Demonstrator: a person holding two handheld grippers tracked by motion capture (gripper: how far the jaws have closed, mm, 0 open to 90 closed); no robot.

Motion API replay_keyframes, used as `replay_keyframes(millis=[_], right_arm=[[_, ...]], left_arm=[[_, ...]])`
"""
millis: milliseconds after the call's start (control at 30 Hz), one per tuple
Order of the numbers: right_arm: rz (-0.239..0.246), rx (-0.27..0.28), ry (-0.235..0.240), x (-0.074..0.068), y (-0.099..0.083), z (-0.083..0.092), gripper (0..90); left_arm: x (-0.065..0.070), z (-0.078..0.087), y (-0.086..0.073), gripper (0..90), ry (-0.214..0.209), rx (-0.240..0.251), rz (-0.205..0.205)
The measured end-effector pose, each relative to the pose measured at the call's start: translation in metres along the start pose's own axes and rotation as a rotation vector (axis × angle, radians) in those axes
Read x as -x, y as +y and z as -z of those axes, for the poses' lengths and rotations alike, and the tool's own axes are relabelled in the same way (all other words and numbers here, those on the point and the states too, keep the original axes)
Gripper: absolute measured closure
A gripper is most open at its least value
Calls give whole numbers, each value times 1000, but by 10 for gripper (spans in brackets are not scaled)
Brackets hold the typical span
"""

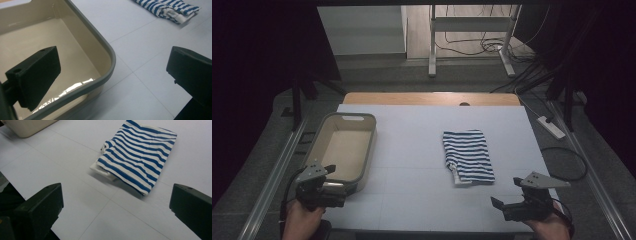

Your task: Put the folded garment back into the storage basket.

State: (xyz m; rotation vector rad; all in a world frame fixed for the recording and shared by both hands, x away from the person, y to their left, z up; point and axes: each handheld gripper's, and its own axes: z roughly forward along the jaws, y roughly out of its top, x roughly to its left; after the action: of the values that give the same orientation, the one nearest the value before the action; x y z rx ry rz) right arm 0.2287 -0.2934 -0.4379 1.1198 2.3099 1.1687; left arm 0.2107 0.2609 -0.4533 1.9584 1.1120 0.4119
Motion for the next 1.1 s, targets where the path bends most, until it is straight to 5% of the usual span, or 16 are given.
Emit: replay_keyframes(millis=[167, 633, 1100], right_arm=[[-5, 13, 6, 0, 3, 0, 0], [4, -19, 26, 0, 10, -7, 0], [12, -24, 36, 3, 14, -14, 0]], left_arm=[[-2, -4, 4, 0, -27, 2, 7], [2, -19, 20, 0, -5, -22, -28], [7, -37, 37, 0, -34, -37, -28]])
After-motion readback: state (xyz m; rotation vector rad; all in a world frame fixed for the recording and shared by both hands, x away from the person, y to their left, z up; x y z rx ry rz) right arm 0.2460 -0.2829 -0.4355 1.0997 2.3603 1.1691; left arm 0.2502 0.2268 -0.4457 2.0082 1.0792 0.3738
